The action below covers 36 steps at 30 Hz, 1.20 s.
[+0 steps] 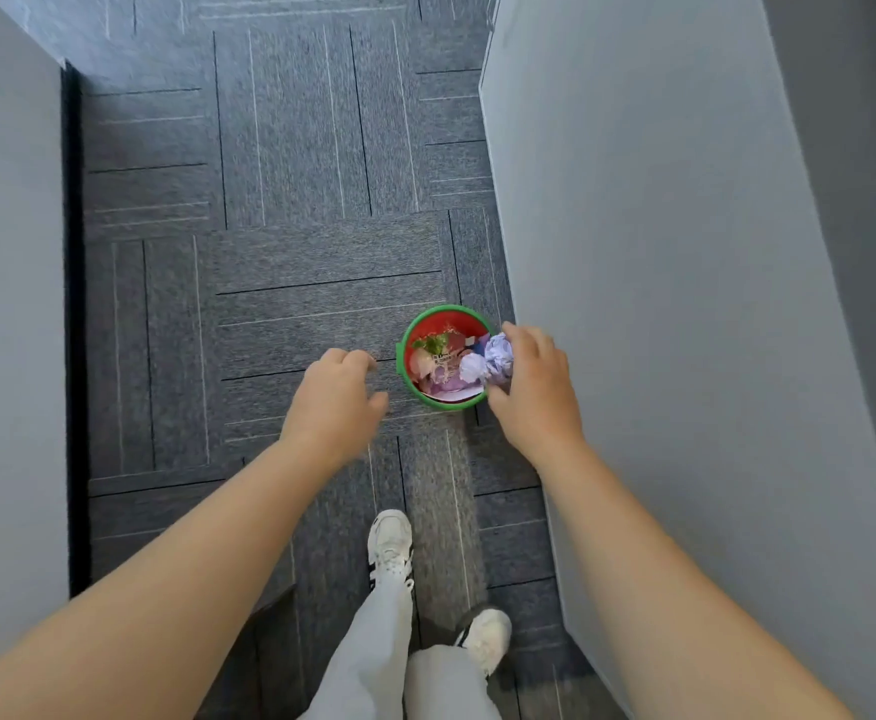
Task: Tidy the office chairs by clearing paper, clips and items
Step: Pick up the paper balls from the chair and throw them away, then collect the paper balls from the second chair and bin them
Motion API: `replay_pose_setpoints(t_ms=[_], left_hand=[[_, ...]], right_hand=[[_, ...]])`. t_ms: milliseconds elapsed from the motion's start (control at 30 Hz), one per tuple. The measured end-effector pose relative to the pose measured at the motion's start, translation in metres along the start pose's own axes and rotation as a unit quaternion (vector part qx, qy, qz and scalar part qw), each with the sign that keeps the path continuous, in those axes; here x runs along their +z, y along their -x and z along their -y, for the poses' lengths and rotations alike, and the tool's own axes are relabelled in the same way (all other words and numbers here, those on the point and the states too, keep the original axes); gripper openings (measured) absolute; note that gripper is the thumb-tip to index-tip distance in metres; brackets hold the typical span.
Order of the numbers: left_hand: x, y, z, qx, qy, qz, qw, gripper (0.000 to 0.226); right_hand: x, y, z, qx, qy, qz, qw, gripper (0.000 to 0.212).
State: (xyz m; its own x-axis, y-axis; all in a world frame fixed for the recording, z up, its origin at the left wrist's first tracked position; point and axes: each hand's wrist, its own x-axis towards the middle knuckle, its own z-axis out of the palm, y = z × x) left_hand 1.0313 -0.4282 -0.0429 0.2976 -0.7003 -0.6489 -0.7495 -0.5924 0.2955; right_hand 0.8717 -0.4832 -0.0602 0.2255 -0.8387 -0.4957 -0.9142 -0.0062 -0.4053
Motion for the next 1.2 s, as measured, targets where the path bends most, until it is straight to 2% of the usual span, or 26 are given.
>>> replay_pose_setpoints(t_ms=[133, 300, 633, 833, 1000, 1200], left_hand=[[-0.019, 0.002, 0.0, 0.008, 0.003, -0.011, 1.0, 0.041], [-0.061, 0.014, -0.025, 0.039, 0.019, -0.036, 0.998, 0.042], [-0.205, 0.029, -0.102, 0.099, 0.02, -0.142, 0.985, 0.044], [-0.301, 0.028, -0.118, 0.122, 0.027, -0.213, 0.969, 0.045], [-0.377, -0.007, -0.109, 0.139, 0.033, -0.259, 0.955, 0.045], [-0.477, -0.081, -0.096, 0.179, -0.01, -0.24, 0.954, 0.041]], right_hand=[[-0.01, -0.005, 0.006, 0.007, 0.027, 0.024, 0.999, 0.067], [-0.052, 0.0, 0.031, -0.014, 0.032, 0.014, 0.999, 0.043], [-0.202, -0.021, 0.133, -0.135, 0.073, -0.045, 0.987, 0.036], [-0.278, -0.041, 0.197, -0.171, 0.075, -0.082, 0.979, 0.037], [-0.312, -0.081, 0.261, -0.182, 0.073, -0.116, 0.974, 0.036], [-0.338, -0.152, 0.343, -0.134, 0.053, -0.154, 0.978, 0.037]])
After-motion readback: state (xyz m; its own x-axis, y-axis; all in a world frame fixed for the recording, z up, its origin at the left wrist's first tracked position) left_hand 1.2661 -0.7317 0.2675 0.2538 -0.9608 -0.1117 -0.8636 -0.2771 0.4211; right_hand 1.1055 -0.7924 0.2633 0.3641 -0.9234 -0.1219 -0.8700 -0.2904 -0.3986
